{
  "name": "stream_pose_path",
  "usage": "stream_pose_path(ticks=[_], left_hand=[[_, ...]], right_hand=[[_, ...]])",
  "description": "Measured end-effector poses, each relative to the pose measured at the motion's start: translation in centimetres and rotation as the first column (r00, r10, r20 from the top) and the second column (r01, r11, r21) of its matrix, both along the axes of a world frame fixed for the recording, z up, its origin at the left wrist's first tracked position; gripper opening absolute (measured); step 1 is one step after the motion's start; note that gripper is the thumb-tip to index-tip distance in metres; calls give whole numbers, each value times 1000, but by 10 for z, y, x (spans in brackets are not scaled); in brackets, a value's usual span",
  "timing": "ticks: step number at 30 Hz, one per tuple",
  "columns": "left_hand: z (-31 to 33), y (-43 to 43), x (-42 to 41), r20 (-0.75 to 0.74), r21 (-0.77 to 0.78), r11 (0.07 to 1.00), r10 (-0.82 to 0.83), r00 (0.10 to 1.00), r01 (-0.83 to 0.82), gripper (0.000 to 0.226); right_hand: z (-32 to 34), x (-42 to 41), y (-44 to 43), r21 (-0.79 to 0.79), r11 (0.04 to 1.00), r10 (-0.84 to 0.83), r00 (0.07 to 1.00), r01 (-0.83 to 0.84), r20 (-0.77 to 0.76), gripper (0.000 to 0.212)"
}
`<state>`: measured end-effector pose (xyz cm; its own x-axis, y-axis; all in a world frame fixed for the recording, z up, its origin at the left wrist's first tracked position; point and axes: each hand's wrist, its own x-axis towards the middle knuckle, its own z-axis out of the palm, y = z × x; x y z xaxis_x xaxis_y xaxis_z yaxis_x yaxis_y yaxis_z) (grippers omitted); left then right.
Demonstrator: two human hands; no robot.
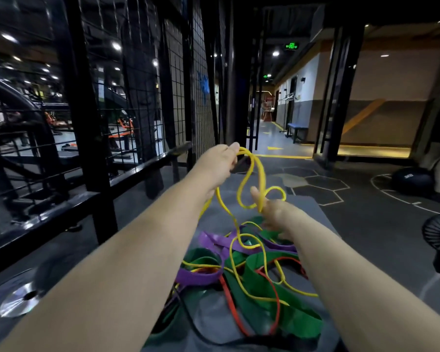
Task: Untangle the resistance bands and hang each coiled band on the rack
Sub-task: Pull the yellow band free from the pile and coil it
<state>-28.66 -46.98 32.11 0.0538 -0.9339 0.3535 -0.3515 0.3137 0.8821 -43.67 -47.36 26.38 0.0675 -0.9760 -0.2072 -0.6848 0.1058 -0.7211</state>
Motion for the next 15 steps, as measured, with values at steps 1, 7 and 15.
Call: stream_pose_path(ticks=[1,7,15], left_hand=[[1,-1,3,-6,9,1000,2,1000,-2,39],[0,-11,23,123,6,998,66,990,-67,40],[-13,-14,15,149,39,999,25,988,-32,38]], right_hand=[[-1,-5,-3,-110,994,-17,971,-9,-237,58],[-15,-43,-14,-96,984,-174,889,147,-423,69],[19,-10,-1,-565,811,14,961,151,277,38]])
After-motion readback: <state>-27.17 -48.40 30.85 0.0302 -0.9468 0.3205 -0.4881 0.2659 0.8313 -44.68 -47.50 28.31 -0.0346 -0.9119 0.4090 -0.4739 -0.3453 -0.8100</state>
